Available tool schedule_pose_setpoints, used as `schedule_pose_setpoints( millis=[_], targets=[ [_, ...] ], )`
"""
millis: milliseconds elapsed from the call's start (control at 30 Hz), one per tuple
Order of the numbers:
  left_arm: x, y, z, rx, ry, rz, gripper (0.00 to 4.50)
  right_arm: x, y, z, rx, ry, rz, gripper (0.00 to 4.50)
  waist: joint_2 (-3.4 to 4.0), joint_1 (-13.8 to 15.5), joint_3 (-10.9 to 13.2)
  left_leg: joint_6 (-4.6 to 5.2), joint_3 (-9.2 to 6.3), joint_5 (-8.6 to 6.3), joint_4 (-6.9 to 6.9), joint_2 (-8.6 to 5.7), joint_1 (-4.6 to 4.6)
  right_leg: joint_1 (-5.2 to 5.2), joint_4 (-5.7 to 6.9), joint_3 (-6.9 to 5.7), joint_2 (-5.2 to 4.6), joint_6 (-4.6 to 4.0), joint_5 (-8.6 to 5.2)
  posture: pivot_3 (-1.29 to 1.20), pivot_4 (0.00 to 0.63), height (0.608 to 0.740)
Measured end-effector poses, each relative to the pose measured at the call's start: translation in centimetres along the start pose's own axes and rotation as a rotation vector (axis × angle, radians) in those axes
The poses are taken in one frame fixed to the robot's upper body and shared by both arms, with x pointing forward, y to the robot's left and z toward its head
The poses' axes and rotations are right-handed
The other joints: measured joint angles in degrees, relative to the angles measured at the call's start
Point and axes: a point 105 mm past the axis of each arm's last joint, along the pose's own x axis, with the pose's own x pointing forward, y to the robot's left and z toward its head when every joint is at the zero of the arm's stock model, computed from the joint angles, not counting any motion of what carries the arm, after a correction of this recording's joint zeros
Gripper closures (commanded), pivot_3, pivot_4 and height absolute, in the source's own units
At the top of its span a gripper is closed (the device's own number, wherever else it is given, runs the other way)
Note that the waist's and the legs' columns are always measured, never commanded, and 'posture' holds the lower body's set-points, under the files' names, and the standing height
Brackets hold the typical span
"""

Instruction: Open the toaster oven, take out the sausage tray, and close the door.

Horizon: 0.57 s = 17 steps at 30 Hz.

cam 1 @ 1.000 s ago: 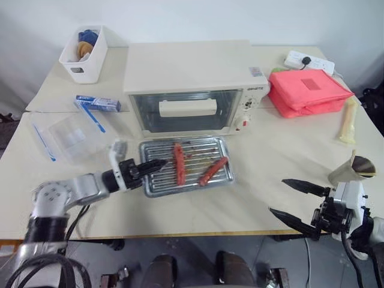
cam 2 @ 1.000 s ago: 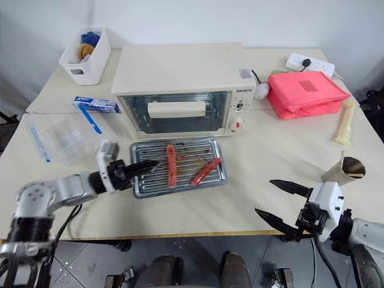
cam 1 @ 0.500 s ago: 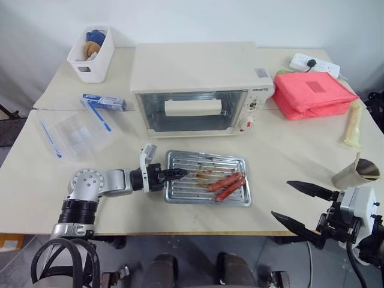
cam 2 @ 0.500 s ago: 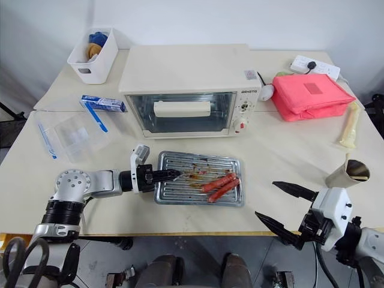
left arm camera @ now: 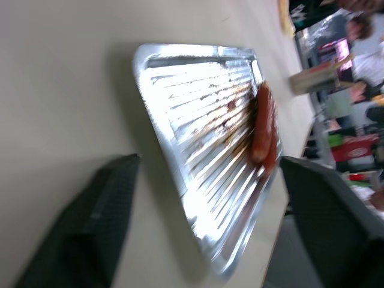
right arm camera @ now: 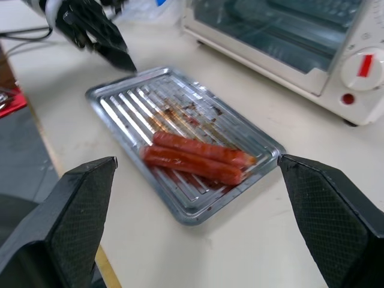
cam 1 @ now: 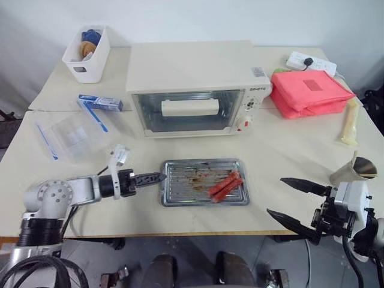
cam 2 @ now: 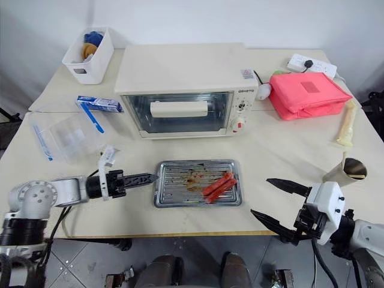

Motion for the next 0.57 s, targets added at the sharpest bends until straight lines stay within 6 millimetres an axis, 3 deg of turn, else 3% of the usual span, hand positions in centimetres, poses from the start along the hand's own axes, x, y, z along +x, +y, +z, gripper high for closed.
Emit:
schedule_pose_setpoints(
  millis=[100, 300, 400, 567],
  targets=[
    [-3.0, 0.2, 1.0, 0.151, -0.076, 0.020, 0.06, 0.1, -0.1, -0.1, 0.009, 0.002, 0.042, 0.00, 0.01, -0.02, 0.01, -0.01, 0.00, -0.01, -0.05, 0.05, -0.01, -0.02, -0.16, -0.03, 0.00, -0.04, -0.02, 0.00, 0.150, 0.740],
    [-7.3, -0.8, 0.8, 0.850, -0.067, 0.060, 0.06, 0.2, -0.8, 0.9, -0.037, 0.006, 0.124, 0.00, 0.09, 0.10, 0.05, 0.06, 0.11, -0.07, -0.16, 0.06, -0.04, -0.02, -0.52, -0.05, -0.05, -0.15, 0.03, 0.00, 0.150, 0.740],
    [-9.0, -1.1, -0.3, 0.985, -0.044, 0.028, 0.06, 0.2, -0.6, 1.5, -0.050, -0.006, 0.162, 0.00, 0.09, 0.26, 0.05, 0.08, 0.05, -0.12, -0.16, 0.15, -0.11, -0.02, -0.42, -0.23, -0.04, -0.15, 0.03, 0.00, 0.150, 0.740],
    [-9.8, -0.6, -0.8, 1.038, -0.038, 0.048, 0.06, 0.5, -0.5, 1.9, -0.064, -0.024, 0.188, 0.00, 0.09, 0.21, 0.05, 0.17, 0.10, -0.16, -0.05, 0.13, -0.11, 0.03, -0.34, -0.25, -0.05, -0.08, 0.07, 0.00, 0.150, 0.740]
  ],
)
